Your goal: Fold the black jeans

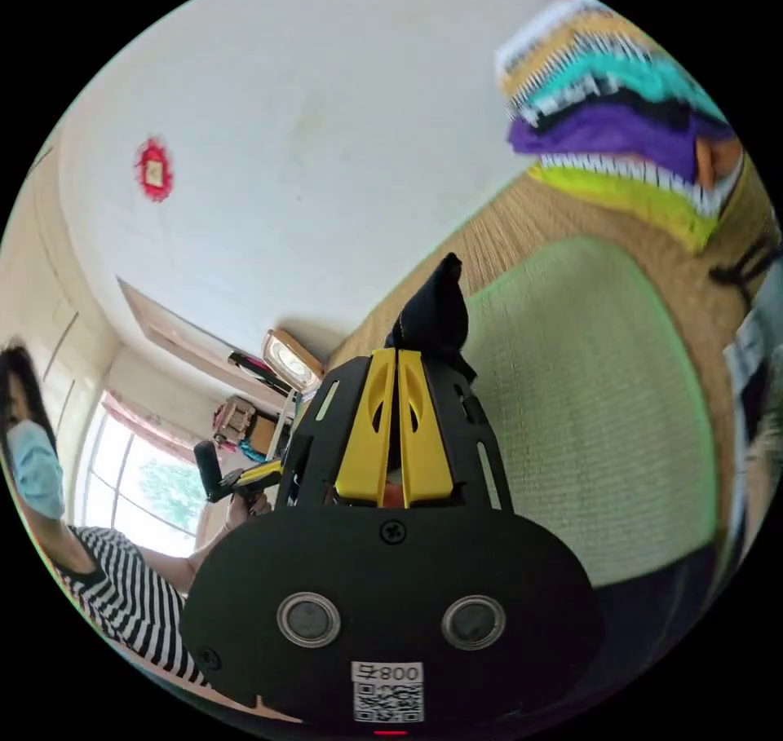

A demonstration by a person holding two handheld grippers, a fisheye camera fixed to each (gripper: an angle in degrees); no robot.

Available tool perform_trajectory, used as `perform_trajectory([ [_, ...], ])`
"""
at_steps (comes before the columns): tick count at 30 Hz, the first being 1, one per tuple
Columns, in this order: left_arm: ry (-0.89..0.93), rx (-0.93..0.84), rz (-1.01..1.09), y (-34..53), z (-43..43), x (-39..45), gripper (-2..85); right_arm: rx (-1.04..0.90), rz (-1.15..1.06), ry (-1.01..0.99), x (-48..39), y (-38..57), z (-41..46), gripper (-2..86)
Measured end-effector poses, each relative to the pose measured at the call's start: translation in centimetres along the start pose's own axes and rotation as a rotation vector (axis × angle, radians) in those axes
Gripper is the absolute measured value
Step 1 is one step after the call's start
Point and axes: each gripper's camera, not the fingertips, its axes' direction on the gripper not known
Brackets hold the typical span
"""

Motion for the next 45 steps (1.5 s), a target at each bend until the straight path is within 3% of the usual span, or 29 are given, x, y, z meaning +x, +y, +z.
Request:
perform_trajectory([
  [4,0.015,-0.054,0.070,-1.3,1.8,1.3,2.8,-0.035,-0.111,0.136,-5.1,-2.0,-3.0,0.5],
  [8,-0.018,-0.238,0.125,-2.4,6.7,2.7,3.1,-0.182,-0.013,0.491,-3.3,-2.6,0.2,1.5],
  [16,-0.107,-0.361,0.217,-2.3,10.3,5.4,4.0,-0.393,-0.006,0.617,-0.8,4.9,5.7,5.7],
  [21,-0.072,-0.318,0.176,-2.7,9.6,4.9,4.6,-0.496,-0.141,0.768,-2.4,7.3,10.7,2.2],
  [26,0.078,-0.072,-0.046,-1.3,4.7,1.1,2.5,-0.559,-0.220,0.825,-3.6,9.2,11.5,0.0],
  [30,-0.043,-0.041,-0.249,0.5,3.0,-3.1,0.8,-0.582,-0.236,0.937,-3.5,10.7,11.0,0.1],
  [34,-0.322,-0.261,-0.339,0.8,6.1,-7.1,0.3,-0.559,-0.182,0.903,-3.0,11.9,9.7,0.1],
  [41,-0.445,-0.266,-0.265,-1.6,8.2,-7.8,0.1,-0.564,-0.222,0.947,-3.4,14.4,10.8,0.0],
  [45,-0.391,-0.258,-0.309,-1.7,7.7,-8.4,0.1,-0.568,-0.257,1.019,-3.5,15.8,11.6,-0.2],
])
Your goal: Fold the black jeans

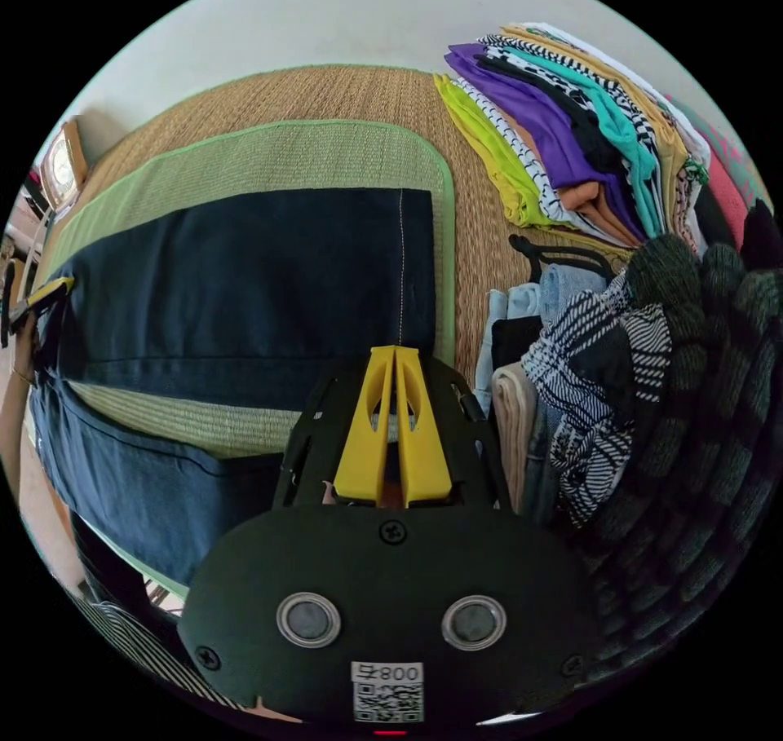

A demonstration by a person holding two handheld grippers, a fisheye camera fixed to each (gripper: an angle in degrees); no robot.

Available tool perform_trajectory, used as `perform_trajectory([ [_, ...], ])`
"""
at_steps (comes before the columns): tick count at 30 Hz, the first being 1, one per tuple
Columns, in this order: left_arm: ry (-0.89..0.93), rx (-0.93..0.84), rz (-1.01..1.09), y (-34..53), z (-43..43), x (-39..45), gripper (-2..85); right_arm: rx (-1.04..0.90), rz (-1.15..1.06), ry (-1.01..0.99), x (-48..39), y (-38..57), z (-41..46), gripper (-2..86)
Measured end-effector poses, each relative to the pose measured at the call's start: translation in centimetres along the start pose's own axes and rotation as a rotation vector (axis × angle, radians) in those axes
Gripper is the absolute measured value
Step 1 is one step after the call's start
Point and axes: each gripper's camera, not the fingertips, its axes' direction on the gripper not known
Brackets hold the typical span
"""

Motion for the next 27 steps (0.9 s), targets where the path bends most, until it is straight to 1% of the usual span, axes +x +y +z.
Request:
perform_trajectory([
  [4,0.179,0.145,-0.034,3.6,-3.1,-1.0,0.1,0.009,0.038,-0.056,0.5,1.2,0.2,0.0],
  [6,0.241,0.165,-0.009,6.0,-4.3,-0.8,0.1,0.037,0.066,-0.090,1.0,2.2,-0.4,0.0],
  [8,0.272,0.134,0.030,9.6,-5.3,0.0,0.1,0.114,0.072,-0.121,1.0,4.4,-2.1,0.0],
  [9,0.278,0.120,0.038,10.4,-5.4,0.2,0.1,0.131,0.069,-0.132,0.8,5.0,-2.4,0.0],
  [11,0.283,0.069,0.063,13.6,-5.3,1.0,0.1,0.169,0.055,-0.229,-0.1,7.9,-3.5,0.0],
  [14,0.280,-0.001,0.049,15.6,-4.3,1.5,0.1,0.160,0.035,-0.371,-2.0,12.1,-3.2,0.0],
  [15,0.270,-0.015,0.041,15.8,-4.0,1.5,0.1,0.149,0.027,-0.387,-2.5,12.9,-2.9,0.0],
  [17,0.220,-0.102,0.040,15.6,-2.4,1.8,0.1,0.079,0.021,-0.387,-4.3,15.7,-1.2,0.0],
  [19,0.225,-0.093,0.034,15.2,-2.2,1.6,0.1,0.026,0.018,-0.377,-5.3,17.1,0.4,0.0],
  [20,0.226,-0.120,0.044,14.7,-2.1,1.6,0.1,0.005,0.031,-0.363,-5.6,17.7,1.4,0.1],
  [23,0.184,-0.141,0.087,13.7,-2.2,1.9,0.1,0.012,0.091,-0.393,-4.9,18.3,2.7,0.1],
  [27,0.190,-0.144,0.018,13.1,-2.2,1.4,0.1,-0.003,0.078,-0.409,-4.2,17.9,3.6,0.1],
])
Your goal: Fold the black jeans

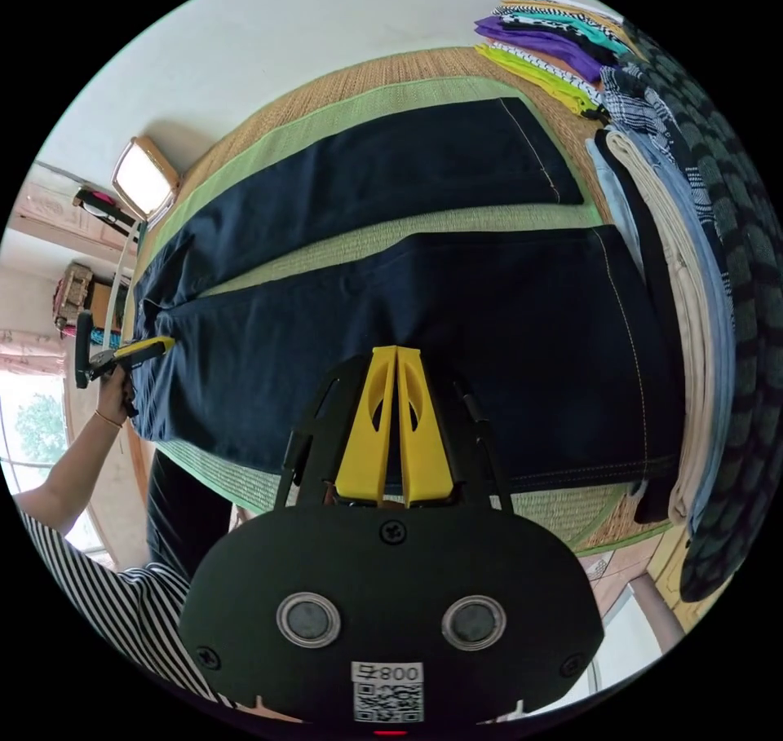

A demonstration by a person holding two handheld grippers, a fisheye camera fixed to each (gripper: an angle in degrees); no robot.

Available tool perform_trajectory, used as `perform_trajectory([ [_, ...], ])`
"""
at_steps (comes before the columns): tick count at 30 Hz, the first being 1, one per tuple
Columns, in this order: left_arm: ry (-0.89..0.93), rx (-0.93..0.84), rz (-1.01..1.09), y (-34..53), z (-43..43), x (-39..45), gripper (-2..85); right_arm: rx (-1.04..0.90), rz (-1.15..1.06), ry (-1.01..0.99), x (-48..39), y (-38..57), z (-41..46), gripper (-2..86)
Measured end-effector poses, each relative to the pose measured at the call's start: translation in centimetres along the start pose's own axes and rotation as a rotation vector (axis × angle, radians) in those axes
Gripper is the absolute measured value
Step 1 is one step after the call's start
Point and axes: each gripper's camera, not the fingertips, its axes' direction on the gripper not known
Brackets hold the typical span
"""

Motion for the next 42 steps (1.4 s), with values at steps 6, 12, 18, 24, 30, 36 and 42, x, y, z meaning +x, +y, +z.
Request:
perform_trajectory([
  [6,0.000,0.054,-0.015,1.2,-1.6,1.1,0.1,0.031,0.042,-0.046,1.8,0.6,0.0,0.1],
  [12,0.061,0.083,0.058,1.3,-2.3,3.0,0.1,0.130,0.118,-0.008,5.9,2.2,-1.7,0.0],
  [18,-0.017,-0.002,0.097,-0.1,-0.7,4.6,0.0,0.146,0.203,0.012,9.7,0.8,-0.6,0.0],
  [24,-0.129,-0.030,0.099,0.2,-0.8,4.2,0.0,0.110,0.200,0.004,10.9,-1.4,1.8,0.0],
  [30,-0.089,-0.041,0.055,0.9,-1.6,3.5,0.0,0.106,0.197,-0.014,11.9,-2.1,2.5,0.1],
  [36,-0.111,0.064,-0.043,6.2,-5.9,1.4,0.0,0.118,0.133,-0.004,10.8,-2.5,1.8,0.0],
  [42,-0.255,-0.015,-0.367,14.6,-7.0,-5.5,0.0,0.042,-0.168,-0.103,2.3,-1.9,3.7,0.0],
])
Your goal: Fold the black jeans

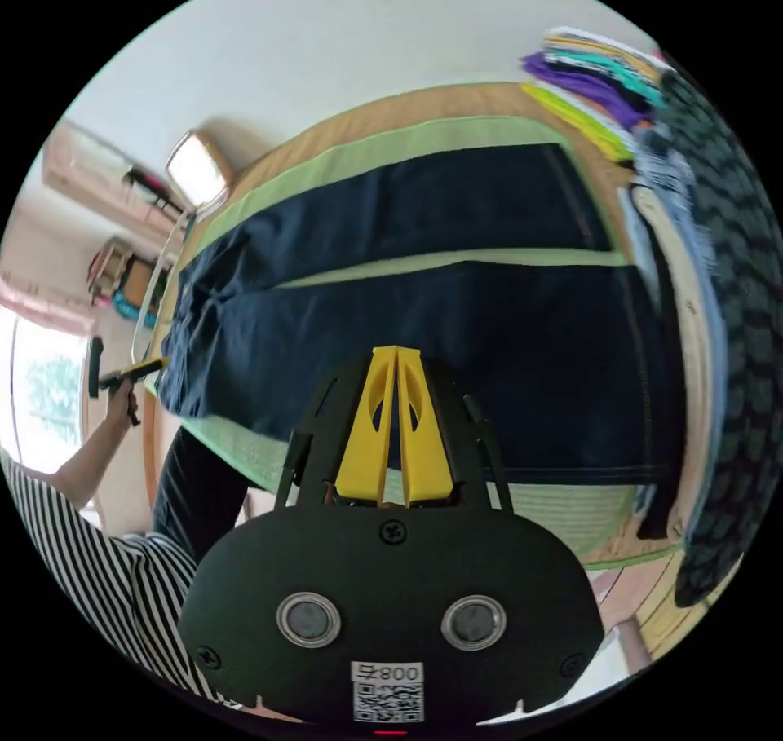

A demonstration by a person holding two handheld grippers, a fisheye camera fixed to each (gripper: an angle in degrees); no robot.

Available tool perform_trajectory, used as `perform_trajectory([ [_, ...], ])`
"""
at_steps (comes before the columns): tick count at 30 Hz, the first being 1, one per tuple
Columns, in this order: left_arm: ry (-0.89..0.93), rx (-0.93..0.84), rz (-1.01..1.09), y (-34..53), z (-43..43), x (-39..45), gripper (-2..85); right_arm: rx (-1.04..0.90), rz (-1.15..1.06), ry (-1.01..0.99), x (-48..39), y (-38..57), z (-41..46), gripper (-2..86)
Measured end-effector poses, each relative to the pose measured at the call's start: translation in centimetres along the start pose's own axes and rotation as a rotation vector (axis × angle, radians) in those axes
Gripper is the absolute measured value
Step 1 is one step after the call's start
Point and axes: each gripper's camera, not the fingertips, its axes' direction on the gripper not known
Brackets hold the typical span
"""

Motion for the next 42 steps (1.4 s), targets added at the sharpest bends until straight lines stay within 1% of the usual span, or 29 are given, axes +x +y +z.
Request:
perform_trajectory([
  [1,-0.045,-0.057,-0.035,0.6,0.9,-1.1,0.0,-0.051,-0.057,0.001,-1.7,-0.1,1.4,0.0],
  [2,-0.039,-0.087,-0.034,1.1,1.6,-1.8,-0.1,-0.092,-0.086,0.018,-2.9,-0.2,2.8,0.0],
  [4,-0.011,-0.068,-0.039,1.4,1.4,-2.5,0.0,-0.139,-0.104,0.021,-3.9,-0.3,4.5,0.0],
  [6,-0.047,-0.089,-0.008,1.0,1.2,-2.6,-0.1,-0.132,-0.086,0.033,-4.1,-0.4,5.0,0.0],
  [8,-0.089,-0.098,0.033,0.7,1.2,-3.0,-0.1,-0.148,-0.063,-0.007,-3.6,-0.8,5.1,0.0],
  [11,-0.076,-0.084,-0.011,0.6,0.9,-4.4,-0.1,-0.172,-0.063,-0.057,-3.5,-0.9,5.4,0.0],
  [13,-0.057,-0.080,-0.024,0.8,0.7,-4.9,-0.1,-0.173,-0.080,-0.049,-3.9,-0.9,5.5,0.0],
  [15,-0.050,-0.058,-0.032,1.1,0.1,-5.0,-0.1,-0.168,-0.071,-0.043,-3.9,-1.1,5.5,0.0],
  [18,0.005,0.049,0.009,1.6,-1.8,-4.2,0.0,-0.157,-0.060,-0.059,-3.5,-2.0,5.0,0.0],
  [20,0.095,0.124,0.082,1.1,-3.1,-2.9,0.0,-0.091,-0.053,-0.068,-3.1,-3.2,3.7,0.1],
  [23,0.171,0.175,0.207,-1.0,-3.9,-0.3,0.1,-0.023,-0.064,-0.091,-3.0,-6.0,2.8,0.1],
  [26,0.185,0.196,0.298,-4.0,-4.1,2.3,0.1,0.006,-0.110,-0.077,-4.0,-10.2,3.1,0.0],
  [30,0.141,0.220,0.328,-7.7,-4.1,4.0,0.1,-0.001,-0.160,-0.008,-5.8,-15.1,5.0,0.0],
  [34,0.129,0.122,0.313,-11.3,-2.3,4.1,0.1,-0.105,-0.173,0.130,-6.6,-18.6,8.9,-0.2],
  [35,0.146,0.097,0.322,-11.8,-1.5,3.9,0.1,-0.071,-0.180,0.120,-6.5,-18.9,8.7,-0.3],
  [38,0.196,0.079,0.348,-12.4,-1.4,3.4,0.0,-0.099,-0.164,0.033,-5.2,-20.0,8.5,-0.2],
  [39,0.211,0.071,0.364,-12.5,-1.5,3.4,0.0,-0.100,-0.162,0.029,-5.0,-20.2,8.4,-0.2],
  [40,0.267,0.046,0.410,-12.5,-1.5,3.5,0.0,-0.099,-0.154,0.041,-4.5,-20.6,8.2,-0.1],
  [42,0.260,0.033,0.455,-12.4,-1.6,3.8,0.0,-0.108,-0.136,0.084,-3.9,-21.4,7.8,-0.1],
])
